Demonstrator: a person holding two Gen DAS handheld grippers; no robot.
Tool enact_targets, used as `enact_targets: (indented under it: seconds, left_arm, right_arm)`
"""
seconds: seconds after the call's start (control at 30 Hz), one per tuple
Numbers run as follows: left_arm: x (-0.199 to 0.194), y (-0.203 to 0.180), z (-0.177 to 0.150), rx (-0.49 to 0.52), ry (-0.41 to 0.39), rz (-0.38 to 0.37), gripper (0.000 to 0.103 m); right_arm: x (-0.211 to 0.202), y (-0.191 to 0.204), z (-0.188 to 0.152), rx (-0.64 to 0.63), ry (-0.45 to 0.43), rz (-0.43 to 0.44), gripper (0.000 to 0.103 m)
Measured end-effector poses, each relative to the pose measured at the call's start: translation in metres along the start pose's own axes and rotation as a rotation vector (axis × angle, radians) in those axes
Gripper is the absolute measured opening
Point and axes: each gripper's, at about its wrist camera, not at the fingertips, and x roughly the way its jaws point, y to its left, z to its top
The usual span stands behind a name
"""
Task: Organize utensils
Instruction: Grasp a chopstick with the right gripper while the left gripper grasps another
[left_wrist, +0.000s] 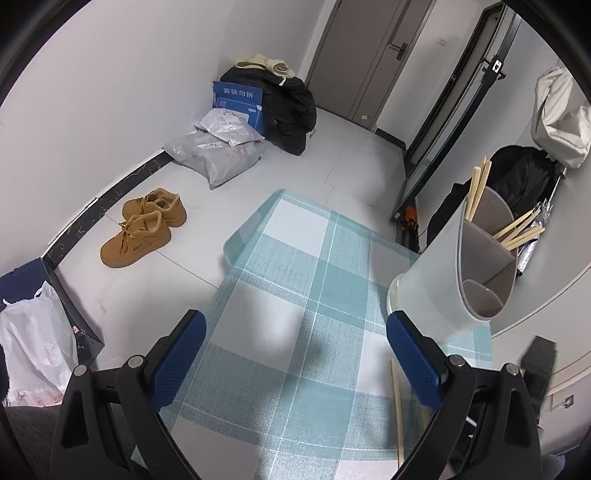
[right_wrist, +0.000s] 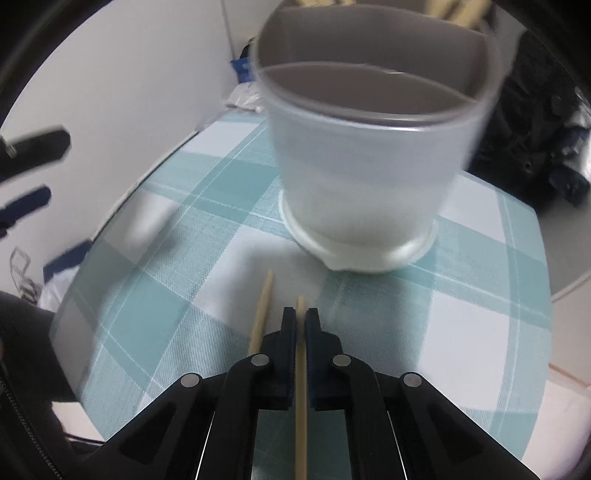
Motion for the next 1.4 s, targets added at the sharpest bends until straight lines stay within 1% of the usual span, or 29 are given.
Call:
enact_targets:
  seconds: [0.1, 0.2, 0.27, 0.33, 0.43, 0.53, 0.57, 0.6, 0.63, 0.73, 0.8, 0.93, 0.97, 1.0, 1.03, 1.07, 1.17, 1.23, 1.27, 1.3, 1.33, 1.4]
  left_arm:
    - [0.003, -0.004, -0.003, 0.018, 0.017, -0.011, 0.096]
    - [0.012, -0.010, -0.010, 0.037, 0.083, -0.043, 0.096]
    - [0.018, -0.015, -0.016, 0.056, 0.126, -0.050, 0.096]
    - [0.025, -0.023, -0.024, 0.091, 0.178, -0.047, 0.096]
    - [0.032, -0.031, -0.035, 0.128, 0.237, -0.061, 0.096]
    - [0.035, -0.039, -0.046, 0.167, 0.291, -0.096, 0.095]
    - [0.036, -0.042, -0.049, 0.177, 0.308, -0.106, 0.095]
    - [0.038, -0.045, -0.052, 0.186, 0.327, -0.110, 0.095]
    - [0.040, -0.047, -0.056, 0.192, 0.345, -0.108, 0.095]
    - [0.047, -0.054, -0.060, 0.194, 0.376, -0.109, 0.095]
    - [0.050, -0.059, -0.058, 0.203, 0.374, -0.094, 0.095]
    - [0.055, -0.070, -0.052, 0.233, 0.374, -0.066, 0.095]
    - [0.057, -0.074, -0.050, 0.251, 0.369, -0.047, 0.091]
    - [0.058, -0.077, -0.048, 0.264, 0.354, -0.031, 0.084]
    - [0.059, -0.080, -0.044, 0.270, 0.334, -0.011, 0.083]
    - [0.061, -0.082, -0.042, 0.272, 0.333, -0.001, 0.083]
    - [0.072, -0.087, -0.037, 0.270, 0.374, 0.013, 0.082]
    - [0.082, -0.091, -0.040, 0.297, 0.422, 0.060, 0.077]
    - [0.083, -0.093, -0.041, 0.308, 0.429, 0.081, 0.073]
    - [0.082, -0.095, -0.042, 0.323, 0.419, 0.089, 0.070]
    - [0.082, -0.096, -0.044, 0.328, 0.429, 0.092, 0.070]
    - [0.082, -0.099, -0.048, 0.362, 0.428, 0.138, 0.071]
  right_arm:
    - [-0.014, -0.019, -0.001, 0.089, -0.029, 0.031, 0.004]
    - [-0.030, -0.031, -0.002, 0.169, -0.067, 0.064, 0.004]
    - [-0.039, -0.034, -0.003, 0.210, -0.089, 0.084, 0.004]
    - [-0.046, -0.044, -0.004, 0.268, -0.114, 0.107, 0.004]
    - [-0.054, -0.056, -0.005, 0.345, -0.146, 0.134, 0.004]
    - [-0.060, -0.074, -0.013, 0.442, -0.184, 0.143, 0.004]
    - [-0.060, -0.083, -0.019, 0.493, -0.197, 0.150, 0.004]
    - [-0.061, -0.090, -0.022, 0.532, -0.209, 0.155, 0.004]
    - [-0.067, -0.093, -0.033, 0.569, -0.219, 0.159, 0.004]
    - [-0.070, -0.112, -0.042, 0.676, -0.249, 0.186, 0.004]
    - [-0.075, -0.131, -0.044, 0.718, -0.268, 0.200, 0.004]
    - [-0.081, -0.147, -0.049, 0.760, -0.313, 0.211, 0.004]
    - [-0.083, -0.152, -0.049, 0.764, -0.324, 0.210, 0.004]
    - [-0.086, -0.155, -0.050, 0.766, -0.336, 0.206, 0.004]
    - [-0.088, -0.157, -0.050, 0.768, -0.346, 0.199, 0.004]
    - [-0.093, -0.160, -0.052, 0.773, -0.364, 0.186, 0.004]
    - [-0.096, -0.170, -0.052, 0.780, -0.385, 0.173, 0.004]
    - [-0.096, -0.176, -0.053, 0.789, -0.392, 0.177, 0.004]
    - [-0.097, -0.178, -0.053, 0.795, -0.397, 0.174, 0.004]
    - [-0.099, -0.178, -0.055, 0.798, -0.401, 0.172, 0.004]
    - [-0.101, -0.179, -0.055, 0.803, -0.407, 0.172, 0.004]
    - [-0.102, -0.183, -0.055, 0.807, -0.414, 0.176, 0.004]
